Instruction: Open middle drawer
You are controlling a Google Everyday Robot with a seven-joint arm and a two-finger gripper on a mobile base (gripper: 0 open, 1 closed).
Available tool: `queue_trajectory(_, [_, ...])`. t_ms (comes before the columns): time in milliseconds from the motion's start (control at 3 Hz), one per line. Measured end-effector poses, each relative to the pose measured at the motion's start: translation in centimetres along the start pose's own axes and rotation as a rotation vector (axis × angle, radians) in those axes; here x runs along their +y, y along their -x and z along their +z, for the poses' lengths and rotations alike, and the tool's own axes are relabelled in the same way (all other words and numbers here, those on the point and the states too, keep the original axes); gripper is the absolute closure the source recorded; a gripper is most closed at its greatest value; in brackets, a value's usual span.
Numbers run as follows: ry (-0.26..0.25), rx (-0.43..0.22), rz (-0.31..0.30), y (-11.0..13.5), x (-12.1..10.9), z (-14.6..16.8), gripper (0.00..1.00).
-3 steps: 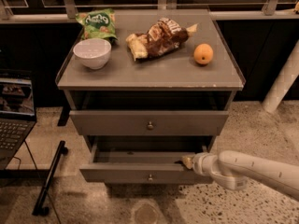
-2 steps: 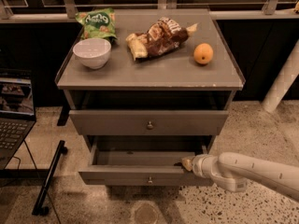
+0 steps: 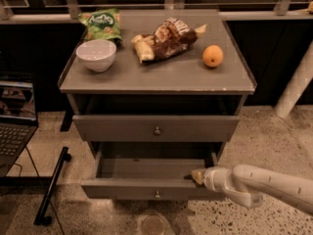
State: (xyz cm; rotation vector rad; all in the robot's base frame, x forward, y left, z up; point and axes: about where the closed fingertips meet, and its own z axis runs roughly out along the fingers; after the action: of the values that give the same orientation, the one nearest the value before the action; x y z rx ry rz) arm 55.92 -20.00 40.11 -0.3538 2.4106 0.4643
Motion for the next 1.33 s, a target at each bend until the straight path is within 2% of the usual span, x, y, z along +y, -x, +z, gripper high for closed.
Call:
queue_trajectory(333, [0.001, 0.0, 0.001, 0.0, 0.0, -0.1, 1.0])
queue_trajectory(667, [0.041, 0.021, 0.044, -4.0, 0.2, -1.5, 1.0])
queue_trajectory(1333, [0.041, 0.021, 0.044, -3.2, 0.5, -2.0, 1.0])
